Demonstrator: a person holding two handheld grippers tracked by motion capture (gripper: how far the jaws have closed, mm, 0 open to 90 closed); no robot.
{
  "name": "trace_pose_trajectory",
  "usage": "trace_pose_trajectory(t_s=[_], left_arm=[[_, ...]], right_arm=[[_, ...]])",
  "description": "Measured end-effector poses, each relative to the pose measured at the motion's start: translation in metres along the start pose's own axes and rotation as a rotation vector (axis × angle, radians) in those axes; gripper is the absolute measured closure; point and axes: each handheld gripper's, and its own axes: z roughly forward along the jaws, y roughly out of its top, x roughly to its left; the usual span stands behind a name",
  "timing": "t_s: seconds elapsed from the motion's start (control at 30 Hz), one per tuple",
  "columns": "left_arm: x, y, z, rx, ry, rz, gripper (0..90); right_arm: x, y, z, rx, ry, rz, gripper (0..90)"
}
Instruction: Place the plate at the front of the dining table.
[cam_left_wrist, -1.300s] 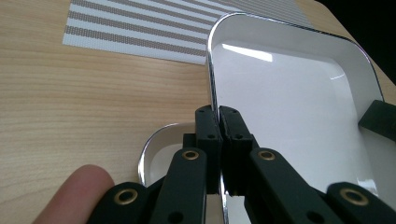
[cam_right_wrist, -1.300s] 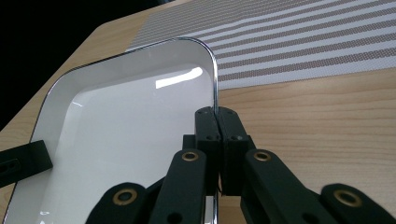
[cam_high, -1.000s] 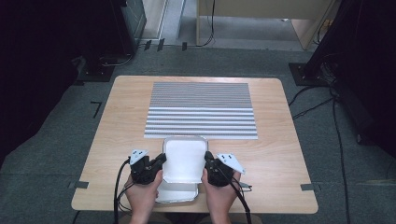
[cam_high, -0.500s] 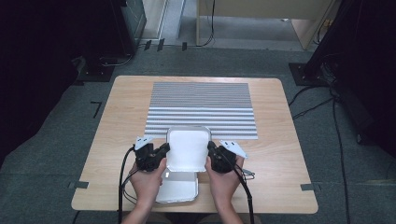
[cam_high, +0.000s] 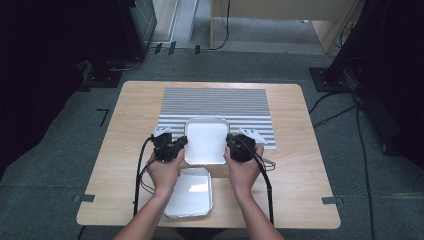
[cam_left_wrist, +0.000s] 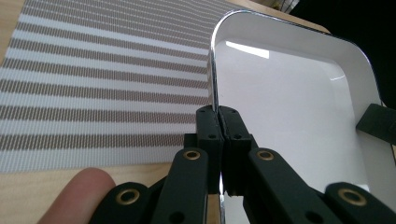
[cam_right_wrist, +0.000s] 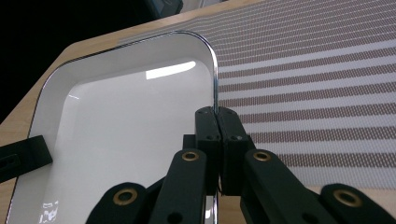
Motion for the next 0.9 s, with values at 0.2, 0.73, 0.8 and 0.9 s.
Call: trace_pose_trajectory(t_s=[0.2, 0.73, 0.8, 0.9], left_arm=[[0.001, 0.013, 0.016, 0.002, 0.002, 0.001, 89.1], [0.009, 0.045, 0.075, 0.029, 0.025, -0.032, 89.2], [0.010, 0.047, 0.082, 0.037, 0.035, -0.034, 89.2], [0.012, 0.051, 0.091, 0.053, 0.055, -0.033, 89.2]], right_arm=[[-0.007, 0.018, 0.017, 0.018, -0.001, 0.010, 89.8], [-0.024, 0.055, 0.073, 0.065, -0.024, -0.014, 89.7], [-0.025, 0.056, 0.076, 0.069, -0.026, -0.019, 89.8], [-0.027, 0.055, 0.085, 0.071, -0.034, -0.023, 89.6]])
